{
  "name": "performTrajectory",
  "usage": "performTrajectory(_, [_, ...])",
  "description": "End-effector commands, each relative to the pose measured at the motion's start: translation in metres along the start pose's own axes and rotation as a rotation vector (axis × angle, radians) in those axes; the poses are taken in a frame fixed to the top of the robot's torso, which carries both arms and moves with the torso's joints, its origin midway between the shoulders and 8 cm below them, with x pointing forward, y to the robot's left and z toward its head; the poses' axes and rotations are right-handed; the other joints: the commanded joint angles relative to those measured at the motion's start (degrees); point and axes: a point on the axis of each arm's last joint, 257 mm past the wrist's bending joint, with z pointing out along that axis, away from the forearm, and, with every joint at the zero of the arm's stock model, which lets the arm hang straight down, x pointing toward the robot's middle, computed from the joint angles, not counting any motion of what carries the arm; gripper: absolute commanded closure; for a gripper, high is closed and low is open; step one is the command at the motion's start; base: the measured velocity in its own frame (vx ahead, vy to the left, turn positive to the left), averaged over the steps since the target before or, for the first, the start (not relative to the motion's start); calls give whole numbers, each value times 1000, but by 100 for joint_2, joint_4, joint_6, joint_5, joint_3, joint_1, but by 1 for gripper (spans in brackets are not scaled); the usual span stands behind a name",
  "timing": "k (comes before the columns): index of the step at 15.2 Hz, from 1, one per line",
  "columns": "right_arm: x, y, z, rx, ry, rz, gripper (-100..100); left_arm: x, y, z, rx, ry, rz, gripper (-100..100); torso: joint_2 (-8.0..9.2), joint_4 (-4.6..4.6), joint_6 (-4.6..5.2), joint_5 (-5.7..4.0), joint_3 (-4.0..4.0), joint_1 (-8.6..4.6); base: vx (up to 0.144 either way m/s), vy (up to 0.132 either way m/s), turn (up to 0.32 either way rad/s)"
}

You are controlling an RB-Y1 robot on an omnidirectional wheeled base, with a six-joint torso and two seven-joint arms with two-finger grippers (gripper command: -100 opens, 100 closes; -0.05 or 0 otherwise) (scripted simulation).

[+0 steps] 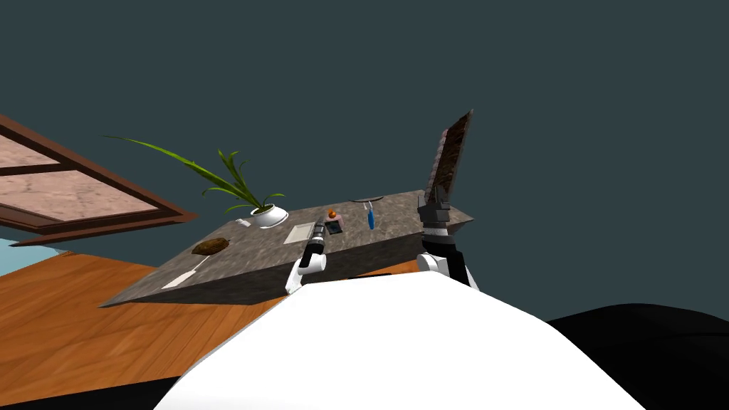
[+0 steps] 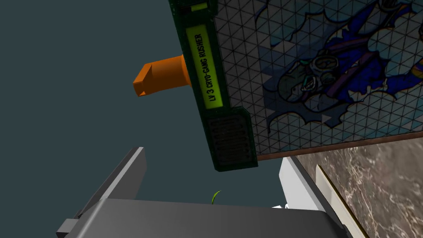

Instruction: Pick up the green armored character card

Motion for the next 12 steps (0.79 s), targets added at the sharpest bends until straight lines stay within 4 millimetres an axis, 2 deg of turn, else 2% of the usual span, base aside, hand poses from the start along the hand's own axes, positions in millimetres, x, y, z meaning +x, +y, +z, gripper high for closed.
performTrajectory(1, [0,0,0,0,0,0,0,0,0,0,0,0,0,-100,0,0,0,0,0,0,-18,8,-36])
performTrajectory(2, [0,0,0,0,0,0,0,-1,0,1,-2,-2,0,100,-2,-1,-2,0,-1,0,-6,3,-2])
performTrajectory(6, [0,0,0,0,0,0,0,-1,1,1,-3,-3,1,100,-9,-2,4,-1,-5,-11,0,1,3])
performTrajectory(9, [0,0,0,0,0,0,0,14,0,-17,6,32,-1,100,-18,-4,0,-1,-10,-15,26,-10,184])
performTrajectory(11, [0,0,0,0,0,0,0,19,0,-23,9,44,-2,100,-24,-6,2,-3,-14,-21,40,-21,107])
performTrajectory(12, [0,0,0,0,0,0,0,14,1,-19,7,36,-1,100,-26,-6,3,-3,-15,-21,22,-11,32])
